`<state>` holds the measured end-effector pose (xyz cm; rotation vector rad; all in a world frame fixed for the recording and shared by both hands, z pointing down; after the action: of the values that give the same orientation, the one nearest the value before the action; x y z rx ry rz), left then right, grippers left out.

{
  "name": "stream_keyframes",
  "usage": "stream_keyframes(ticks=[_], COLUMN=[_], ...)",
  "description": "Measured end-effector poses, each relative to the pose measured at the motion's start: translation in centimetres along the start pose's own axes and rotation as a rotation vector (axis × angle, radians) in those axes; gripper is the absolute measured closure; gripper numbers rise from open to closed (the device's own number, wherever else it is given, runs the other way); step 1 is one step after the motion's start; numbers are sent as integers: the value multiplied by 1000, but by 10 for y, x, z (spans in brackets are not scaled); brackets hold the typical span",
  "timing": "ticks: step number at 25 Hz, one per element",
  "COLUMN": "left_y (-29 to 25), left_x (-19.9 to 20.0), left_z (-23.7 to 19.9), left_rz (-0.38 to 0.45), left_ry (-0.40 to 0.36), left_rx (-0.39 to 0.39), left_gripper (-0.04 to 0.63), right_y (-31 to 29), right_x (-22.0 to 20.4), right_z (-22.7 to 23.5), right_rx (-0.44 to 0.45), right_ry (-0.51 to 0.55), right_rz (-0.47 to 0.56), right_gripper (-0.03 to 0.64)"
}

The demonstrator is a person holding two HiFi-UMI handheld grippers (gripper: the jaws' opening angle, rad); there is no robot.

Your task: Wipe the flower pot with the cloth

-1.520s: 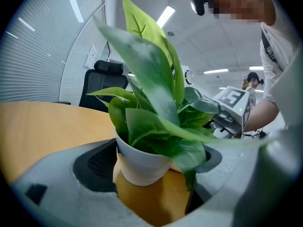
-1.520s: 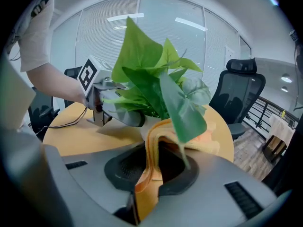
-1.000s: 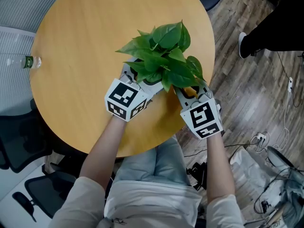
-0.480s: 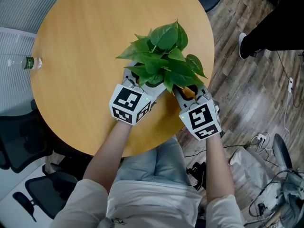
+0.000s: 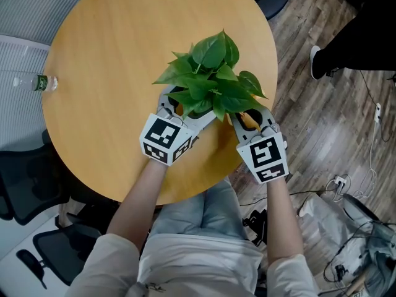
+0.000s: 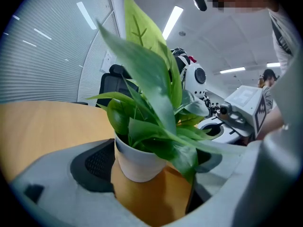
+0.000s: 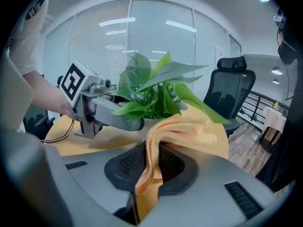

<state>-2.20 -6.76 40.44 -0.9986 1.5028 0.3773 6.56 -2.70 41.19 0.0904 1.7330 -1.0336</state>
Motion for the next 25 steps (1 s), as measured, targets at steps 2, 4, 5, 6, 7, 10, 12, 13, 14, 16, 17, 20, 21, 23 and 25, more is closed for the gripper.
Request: stream_keyframes(ticks=[2,4,5,6,7,10,12,13,14,16,17,20,21,23,25], left_y=[5,10,12,16,19,30,40,45,49,57,61,78,84,95,106], left_x=[1,4,5,7,8,12,17,19,20,22,22,25,27,31,39], left_z=[3,6,7,8,9,12,14,15,16,21,24,33,36,41,46], left_rz=[-7,-15,-18,-21,-24,-30,-28,-27,-29,-40,-46,-60,-65,-69,-58], left_ry=[-4,-11,-14,-16,-17,-5,17,28,35,41,42,46,46,41,42], left_rx=[-2,-7,-8,-8,-7,3,15,21,25,26,25,29,32,41,51], left_gripper=[132,132,132,133,133,133,133,133,133,135,135,142,147,167,211], right_y=[7,15,19,23,28,42,52,56,61,70,74,90,95,106,117], right_x=[3,6,7,9,9,10,12,14,15,17,18,25,28,35,44], right_z=[5,10,12,14,16,19,17,15,13,10,9,5,4,3,1], right_rx=[-16,-29,-36,-43,-48,-63,-65,-65,-65,-66,-66,-71,-73,-78,-81], right_ry=[-15,-28,-34,-42,-51,-79,-92,-97,-101,-106,-106,-104,-104,-103,-102], right_rz=[4,5,3,1,-2,-11,-10,-11,-14,-21,-24,-25,-23,-16,-4], right_gripper=[566,566,566,566,566,566,566,566,566,566,566,566,566,566,566])
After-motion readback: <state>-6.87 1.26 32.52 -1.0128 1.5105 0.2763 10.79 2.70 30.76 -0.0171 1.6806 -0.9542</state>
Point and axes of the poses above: the fingertips, and each gripper's own axes: y backward along the fingers, z to its right, x out of its top, the point moved 3 cm from there along y, backward along the fingers, and after that the axes turned 2 degrees about -x, right-handed, at the moved point
